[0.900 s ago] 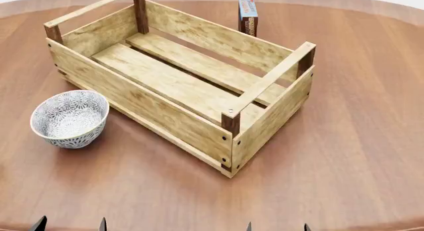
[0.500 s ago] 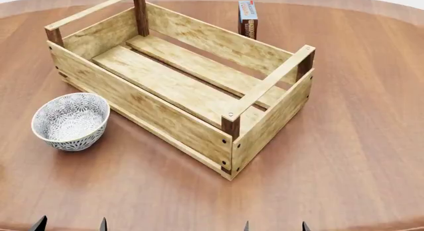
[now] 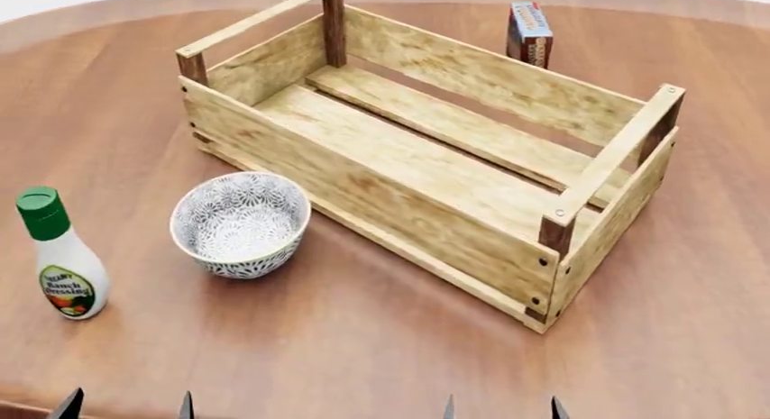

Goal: Pick up the salad dressing and put it in the tray.

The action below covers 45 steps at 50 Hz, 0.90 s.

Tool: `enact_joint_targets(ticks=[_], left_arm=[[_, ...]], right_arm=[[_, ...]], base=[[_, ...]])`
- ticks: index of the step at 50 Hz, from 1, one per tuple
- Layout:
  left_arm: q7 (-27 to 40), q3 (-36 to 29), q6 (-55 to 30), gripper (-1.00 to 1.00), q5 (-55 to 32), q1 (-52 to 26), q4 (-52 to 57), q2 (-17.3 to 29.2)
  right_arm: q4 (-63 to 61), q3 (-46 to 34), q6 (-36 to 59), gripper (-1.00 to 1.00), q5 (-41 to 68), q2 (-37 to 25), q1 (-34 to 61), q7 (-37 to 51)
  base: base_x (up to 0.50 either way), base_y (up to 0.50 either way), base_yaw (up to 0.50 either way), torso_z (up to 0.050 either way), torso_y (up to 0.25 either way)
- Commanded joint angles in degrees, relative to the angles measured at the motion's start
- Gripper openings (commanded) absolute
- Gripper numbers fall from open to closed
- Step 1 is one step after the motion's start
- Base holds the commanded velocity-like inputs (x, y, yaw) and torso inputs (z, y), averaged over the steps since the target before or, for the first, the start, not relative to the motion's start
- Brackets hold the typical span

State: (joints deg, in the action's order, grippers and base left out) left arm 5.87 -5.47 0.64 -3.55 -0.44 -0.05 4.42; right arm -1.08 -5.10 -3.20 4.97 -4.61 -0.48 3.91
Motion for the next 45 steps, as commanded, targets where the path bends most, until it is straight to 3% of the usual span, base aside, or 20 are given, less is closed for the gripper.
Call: enact_joint_targets(ticks=[1, 13, 24, 35, 45], left_arm=[[1.1, -1.0, 0.1, 1.0, -0.5, -0.1, -0.2, 0.8], [2.0, -2.0, 0.2, 1.0, -1.1, -0.2, -0.6, 1.6], [3.9, -1.7, -6.6, 1.0, -1.9, -2.6, 1.5, 2.6], [2.7, 0.1, -24.9, 1.0, -8.0, -5.1, 22.0, 6.0], [3.3, 2.6, -31.4, 1.0, -11.2, -5.7, 35.4, 8.9]], right_arm=[[0.1, -0.9, -0.7, 1.0, 0.7, -0.7, 0.0, 0.9], [0.7, -3.1, -1.1, 1.0, -0.2, -1.9, -0.1, 1.3], [-1.4, -1.1, 3.9, 1.0, 2.3, -1.7, 1.5, 4.1], [-21.6, 2.0, 24.0, 1.0, 6.8, -4.8, 4.6, 7.7], [-35.4, 5.5, 32.9, 1.0, 11.4, -8.7, 6.5, 8.2]], base=[[0.02, 0.5, 0.0, 0.0, 0.0], [0.02, 0.5, 0.0, 0.0, 0.0], [0.02, 0.0, 0.0, 0.0, 0.0], [0.5, 0.0, 0.0, 0.0, 0.0], [0.5, 0.0, 0.0, 0.0, 0.0]])
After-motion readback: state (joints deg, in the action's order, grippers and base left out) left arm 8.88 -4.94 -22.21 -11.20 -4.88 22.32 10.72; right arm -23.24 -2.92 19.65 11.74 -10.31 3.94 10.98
